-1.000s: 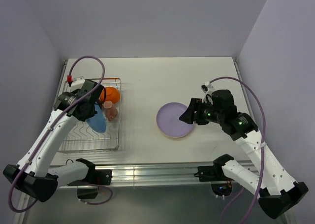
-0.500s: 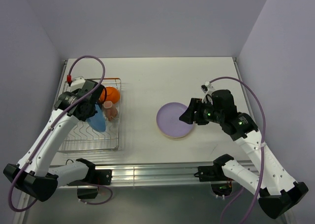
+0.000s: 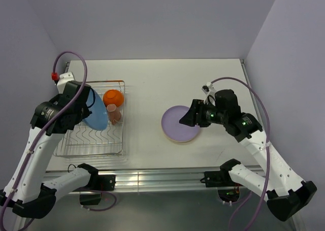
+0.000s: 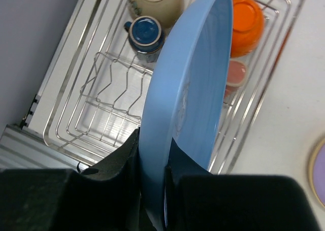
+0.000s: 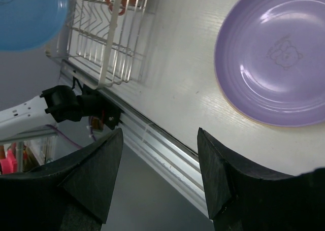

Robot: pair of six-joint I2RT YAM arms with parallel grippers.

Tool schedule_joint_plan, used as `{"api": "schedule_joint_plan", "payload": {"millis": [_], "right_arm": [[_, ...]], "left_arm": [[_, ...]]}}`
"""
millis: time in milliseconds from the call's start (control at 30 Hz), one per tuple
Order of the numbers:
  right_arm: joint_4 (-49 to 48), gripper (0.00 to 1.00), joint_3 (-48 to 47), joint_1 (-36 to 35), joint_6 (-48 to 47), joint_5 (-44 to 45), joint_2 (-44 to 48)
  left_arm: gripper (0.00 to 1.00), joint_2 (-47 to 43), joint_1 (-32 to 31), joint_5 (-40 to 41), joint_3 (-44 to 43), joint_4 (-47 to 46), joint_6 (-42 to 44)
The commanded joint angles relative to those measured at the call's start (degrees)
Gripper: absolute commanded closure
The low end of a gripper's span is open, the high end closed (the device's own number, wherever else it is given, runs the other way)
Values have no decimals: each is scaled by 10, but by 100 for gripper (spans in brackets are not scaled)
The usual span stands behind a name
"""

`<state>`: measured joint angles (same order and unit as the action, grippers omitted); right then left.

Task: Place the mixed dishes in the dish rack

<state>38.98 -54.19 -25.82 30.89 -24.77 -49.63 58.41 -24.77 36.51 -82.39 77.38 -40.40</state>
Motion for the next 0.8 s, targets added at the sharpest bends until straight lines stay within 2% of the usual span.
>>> {"api": "schedule_joint_plan", "payload": {"millis": [0, 167, 400, 567, 767], "right_arm": [[-48, 32, -33, -12, 12, -40, -15], [-130, 33, -39, -20, 48, -129, -49], [-113, 32, -100, -33, 44, -116, -84], [-91, 32, -112, -35, 38, -106, -100], [-59, 33, -130, -41, 15, -94, -115]], "left_arm": [[100, 3, -1, -48, -55, -28, 58], [100, -15, 0, -129, -54, -115, 117], [100, -29, 1, -124, -17, -224, 260], [100, -79, 6, -37, 45, -335, 369], [100, -88, 7, 14, 113, -315, 463]]}}
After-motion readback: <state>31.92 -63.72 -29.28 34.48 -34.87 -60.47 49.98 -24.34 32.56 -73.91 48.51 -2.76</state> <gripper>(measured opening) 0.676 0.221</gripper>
